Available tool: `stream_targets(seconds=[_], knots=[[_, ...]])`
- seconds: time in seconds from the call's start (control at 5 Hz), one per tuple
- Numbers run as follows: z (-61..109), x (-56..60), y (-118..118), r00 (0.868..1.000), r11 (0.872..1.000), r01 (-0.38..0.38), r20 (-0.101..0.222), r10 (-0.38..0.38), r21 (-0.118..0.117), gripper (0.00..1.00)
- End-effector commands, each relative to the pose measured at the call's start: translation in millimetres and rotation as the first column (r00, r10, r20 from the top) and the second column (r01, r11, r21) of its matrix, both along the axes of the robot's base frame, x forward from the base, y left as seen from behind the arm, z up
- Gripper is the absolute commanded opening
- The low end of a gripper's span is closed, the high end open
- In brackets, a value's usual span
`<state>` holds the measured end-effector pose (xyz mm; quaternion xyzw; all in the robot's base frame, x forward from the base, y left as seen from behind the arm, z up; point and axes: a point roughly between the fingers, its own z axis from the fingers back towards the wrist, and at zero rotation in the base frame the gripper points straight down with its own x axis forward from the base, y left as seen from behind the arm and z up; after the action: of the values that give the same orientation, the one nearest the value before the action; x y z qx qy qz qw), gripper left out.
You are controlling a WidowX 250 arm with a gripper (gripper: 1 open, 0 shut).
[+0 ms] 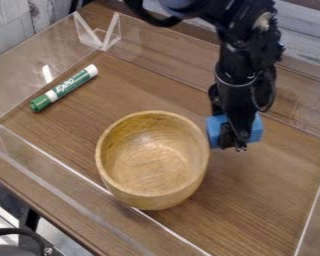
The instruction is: Remove the blue block from inside the brown bowl and put it on the table
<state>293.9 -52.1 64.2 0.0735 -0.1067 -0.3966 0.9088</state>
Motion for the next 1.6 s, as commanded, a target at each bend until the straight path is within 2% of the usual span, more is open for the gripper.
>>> stream_targets(seconds=[0.0,0.2,0.6,0.8,1.0,1.4], knots=[[13.6,11.8,0,0.999,1.000,-0.009,0.045,0.009,-0.018,0.00],[13.1,13.9,1,0.999,1.000,-0.010,0.038,0.011,-0.022,0.00],[7.4,-5.6,-8,0.999,0.998,-0.020,0.033,0.022,-0.061,0.00],[4.5,-11.0,-11,0.999,0.997,-0.028,0.030,0.031,-0.076,0.00],[0.0,-15.7,-15,0.999,0.995,-0.037,0.024,0.040,-0.095,1.00],[0.5,-17.7,-19,0.998,0.988,-0.063,0.020,0.067,-0.142,1.00]])
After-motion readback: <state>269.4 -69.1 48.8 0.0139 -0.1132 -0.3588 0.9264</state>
